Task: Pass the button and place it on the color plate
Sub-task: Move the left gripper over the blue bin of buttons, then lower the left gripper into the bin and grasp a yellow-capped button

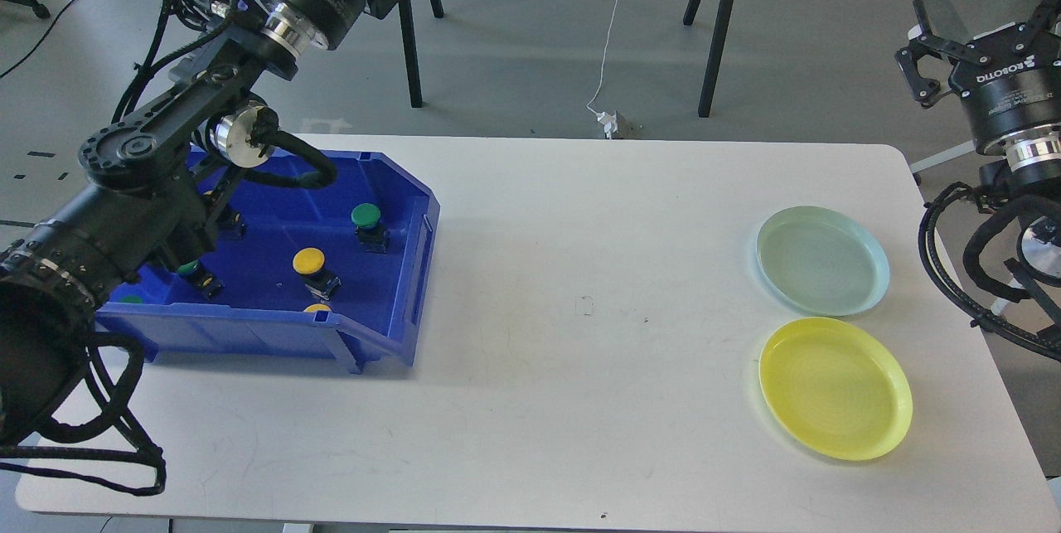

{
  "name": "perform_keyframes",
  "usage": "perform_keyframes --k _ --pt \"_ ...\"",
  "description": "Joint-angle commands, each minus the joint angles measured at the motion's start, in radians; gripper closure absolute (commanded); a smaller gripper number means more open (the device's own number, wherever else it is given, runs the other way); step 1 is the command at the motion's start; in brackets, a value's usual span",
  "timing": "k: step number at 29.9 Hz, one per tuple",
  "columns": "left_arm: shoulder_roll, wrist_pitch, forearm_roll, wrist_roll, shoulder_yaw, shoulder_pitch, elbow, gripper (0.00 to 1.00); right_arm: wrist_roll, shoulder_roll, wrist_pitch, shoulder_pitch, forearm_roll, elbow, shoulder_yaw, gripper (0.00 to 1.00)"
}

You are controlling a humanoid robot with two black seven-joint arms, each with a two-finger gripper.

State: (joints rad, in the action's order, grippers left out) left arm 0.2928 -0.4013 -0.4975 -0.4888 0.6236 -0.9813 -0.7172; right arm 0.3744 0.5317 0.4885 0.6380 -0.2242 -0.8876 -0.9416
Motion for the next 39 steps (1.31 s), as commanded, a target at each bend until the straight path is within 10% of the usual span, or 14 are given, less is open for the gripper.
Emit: perform_keyframes --k 1,8,17,27,32,39 --pt "0.005 -0.083 0.002 0.000 0.001 0.029 -0.004 0.00 0.000 -0.044 0.000 0.019 0.000 0.027 0.000 0.01" --pt "0.043 -0.087 0.152 0.000 0.091 0.035 0.000 0.00 0.001 -0.039 0.000 0.028 0.000 0.038 -0.008 0.01" --pt "0.135 -0.087 0.176 0.000 0.409 0.285 -0.579 0.01 0.001 -0.044 0.000 0.025 0.000 0.039 -0.013 0.01" --pt "0.638 0.231 -0.229 0.000 -0.494 -0.192 -0.590 0.01 0.001 -0.030 0.000 0.022 0.000 0.039 -0.008 0.01" --pt "0.649 0.263 -0.588 0.000 -0.867 -0.404 -0.504 0.00 0.003 -0.036 0.000 0.011 0.000 0.042 -0.005 0.01" --pt "0.565 0.288 -0.934 0.000 -1.102 -0.358 -0.369 0.00 0.003 -0.032 0.000 -0.003 0.000 0.044 -0.003 0.01"
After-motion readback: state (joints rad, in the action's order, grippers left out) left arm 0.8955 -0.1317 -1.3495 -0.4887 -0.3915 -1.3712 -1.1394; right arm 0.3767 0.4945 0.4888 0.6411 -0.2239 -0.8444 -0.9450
